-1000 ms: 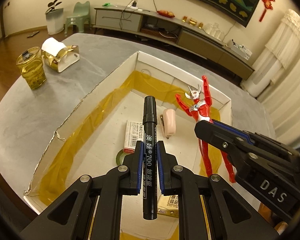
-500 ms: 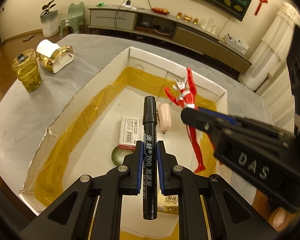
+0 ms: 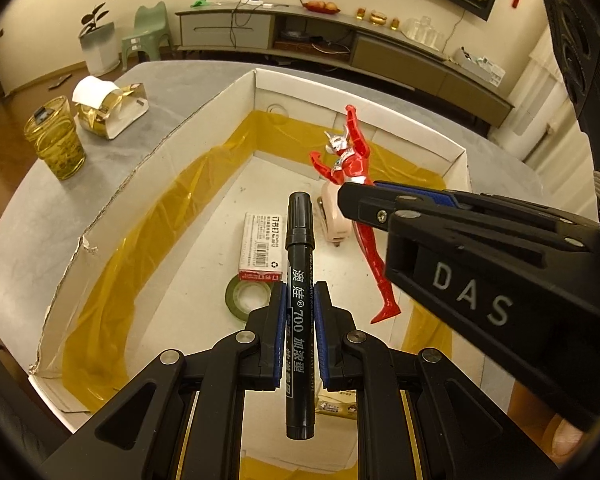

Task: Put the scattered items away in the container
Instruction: 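Hold the marker and red figure above the box opening with both tools, then open the left tool to drop the marker while the right tool drops the figure, then move both tools away from the box toward the gold tin and charger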

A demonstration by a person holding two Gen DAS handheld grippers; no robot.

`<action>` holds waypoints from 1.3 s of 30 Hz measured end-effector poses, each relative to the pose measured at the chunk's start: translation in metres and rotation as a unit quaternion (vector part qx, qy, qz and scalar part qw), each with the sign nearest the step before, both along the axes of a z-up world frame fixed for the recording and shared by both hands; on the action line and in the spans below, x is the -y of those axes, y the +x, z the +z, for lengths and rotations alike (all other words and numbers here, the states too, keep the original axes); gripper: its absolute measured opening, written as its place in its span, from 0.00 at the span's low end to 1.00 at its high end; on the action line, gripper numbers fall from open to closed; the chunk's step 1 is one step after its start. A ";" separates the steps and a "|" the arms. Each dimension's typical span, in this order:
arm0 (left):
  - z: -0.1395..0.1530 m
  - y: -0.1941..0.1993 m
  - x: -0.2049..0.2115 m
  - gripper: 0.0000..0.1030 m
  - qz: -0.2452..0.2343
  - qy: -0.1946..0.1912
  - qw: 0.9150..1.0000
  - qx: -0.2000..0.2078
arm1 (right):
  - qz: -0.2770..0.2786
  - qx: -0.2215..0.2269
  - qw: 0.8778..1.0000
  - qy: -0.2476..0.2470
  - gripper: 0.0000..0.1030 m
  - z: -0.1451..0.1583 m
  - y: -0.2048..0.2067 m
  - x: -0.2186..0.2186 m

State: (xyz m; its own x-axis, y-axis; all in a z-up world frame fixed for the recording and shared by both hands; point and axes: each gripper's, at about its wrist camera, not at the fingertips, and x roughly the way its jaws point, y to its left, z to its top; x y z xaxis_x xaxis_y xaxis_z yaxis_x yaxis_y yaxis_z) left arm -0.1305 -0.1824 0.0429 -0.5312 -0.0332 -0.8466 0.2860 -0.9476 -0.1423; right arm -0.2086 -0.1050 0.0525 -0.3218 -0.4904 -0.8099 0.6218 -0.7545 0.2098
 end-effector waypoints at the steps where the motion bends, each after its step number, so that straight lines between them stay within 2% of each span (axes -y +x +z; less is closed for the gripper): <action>1: -0.001 0.000 0.000 0.14 0.001 0.000 1.000 0.001 | 0.000 0.000 1.000 0.000 0.17 0.000 0.000 0.000; 11: -0.006 -0.001 0.006 0.14 0.010 0.008 1.000 0.011 | -0.001 0.005 1.000 0.001 0.17 -0.001 -0.002 -0.001; 14: -0.009 -0.002 0.015 0.15 0.017 0.037 0.999 0.015 | -0.001 0.007 1.000 0.002 0.17 -0.002 -0.003 -0.001; 15: -0.010 -0.002 0.017 0.17 0.020 0.043 0.999 0.017 | -0.002 0.008 1.000 0.002 0.17 -0.002 -0.003 -0.001; 17: -0.011 -0.002 0.022 0.32 0.026 0.054 0.998 0.021 | -0.004 0.010 1.000 0.001 0.18 -0.003 -0.005 -0.001; 20: -0.010 -0.001 0.027 0.36 0.032 0.072 0.997 0.017 | -0.010 0.018 1.000 -0.002 0.20 -0.004 -0.008 -0.003; 32: 0.001 0.005 0.045 0.36 0.055 0.097 0.994 -0.005 | -0.007 0.014 1.000 -0.011 0.22 0.001 -0.004 -0.004; 39: 0.009 0.006 0.041 0.36 0.053 0.088 0.995 -0.015 | -0.003 0.012 1.000 -0.015 0.22 0.005 0.000 -0.007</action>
State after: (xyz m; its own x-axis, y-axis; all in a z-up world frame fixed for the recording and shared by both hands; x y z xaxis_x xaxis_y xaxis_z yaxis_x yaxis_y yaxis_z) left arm -0.1240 -0.2236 0.0522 -0.5584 0.0560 -0.8277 0.3764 -0.8720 -0.3129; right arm -0.2085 -0.0982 0.0571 -0.3051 -0.5132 -0.8022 0.6117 -0.7512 0.2480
